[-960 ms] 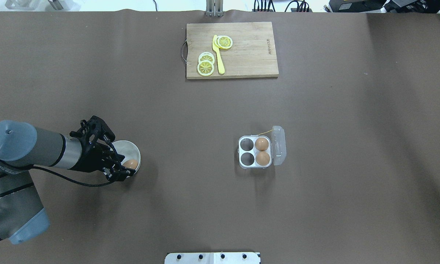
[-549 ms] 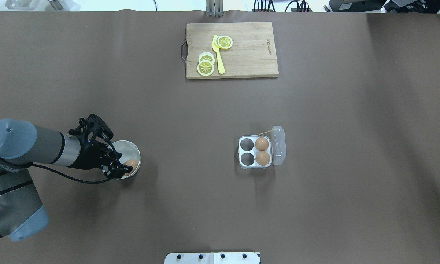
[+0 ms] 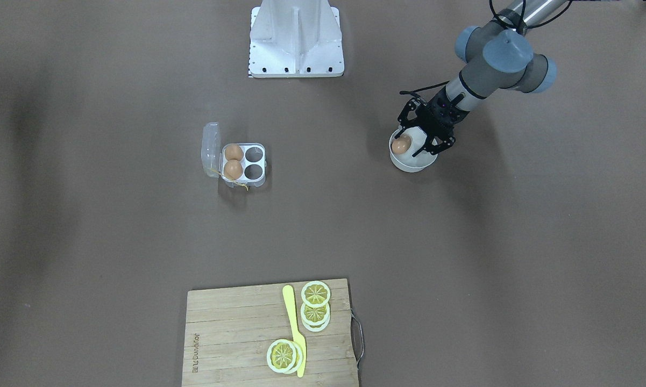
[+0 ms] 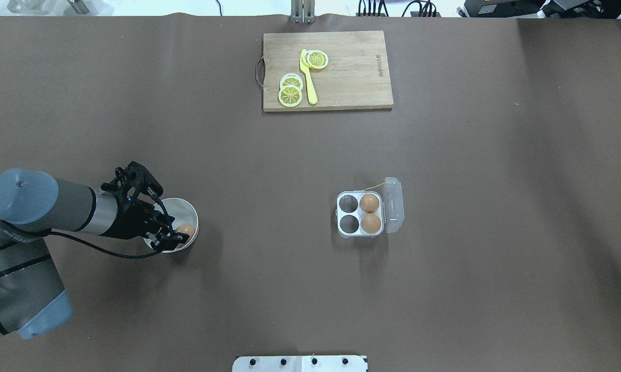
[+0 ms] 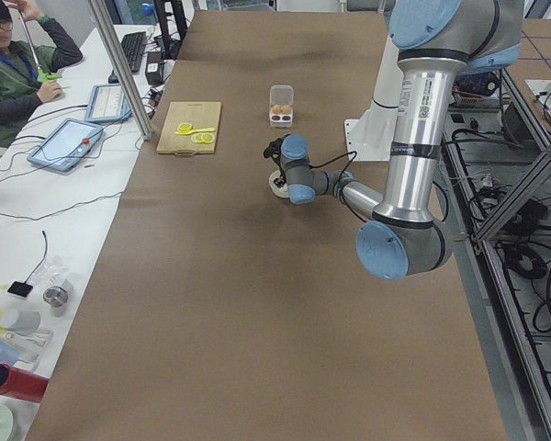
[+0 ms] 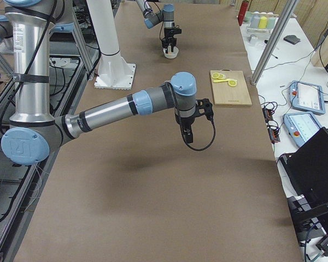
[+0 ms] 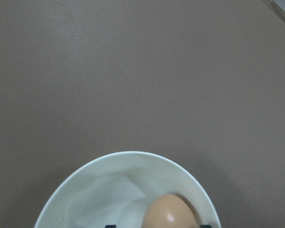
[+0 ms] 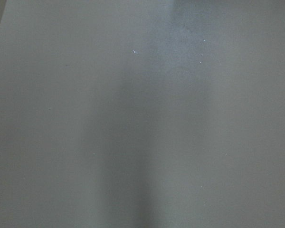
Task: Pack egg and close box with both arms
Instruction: 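Close the left gripper around the brown egg inside the bowl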
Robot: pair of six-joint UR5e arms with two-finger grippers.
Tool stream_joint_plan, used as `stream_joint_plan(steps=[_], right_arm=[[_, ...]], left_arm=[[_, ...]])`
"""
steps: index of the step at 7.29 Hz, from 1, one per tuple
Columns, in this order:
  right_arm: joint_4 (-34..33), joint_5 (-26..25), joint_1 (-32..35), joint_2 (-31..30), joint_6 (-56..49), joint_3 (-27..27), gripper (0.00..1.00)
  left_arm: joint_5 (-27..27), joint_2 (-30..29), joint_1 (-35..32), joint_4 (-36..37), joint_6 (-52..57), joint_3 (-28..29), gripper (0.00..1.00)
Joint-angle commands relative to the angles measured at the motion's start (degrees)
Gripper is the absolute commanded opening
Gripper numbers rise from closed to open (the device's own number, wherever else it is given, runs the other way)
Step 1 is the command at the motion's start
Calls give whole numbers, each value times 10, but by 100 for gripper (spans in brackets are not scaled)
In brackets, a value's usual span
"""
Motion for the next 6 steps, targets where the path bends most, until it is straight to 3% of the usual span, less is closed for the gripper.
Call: stream_joint_plan(steps=[1, 6], right_arm=[[0, 0, 0, 0, 0, 0, 100], [0, 0, 0, 0, 1, 0, 100]], left_arm=[[2, -27, 1, 1, -21, 22, 65], [1, -25, -3, -1, -17, 25, 61]])
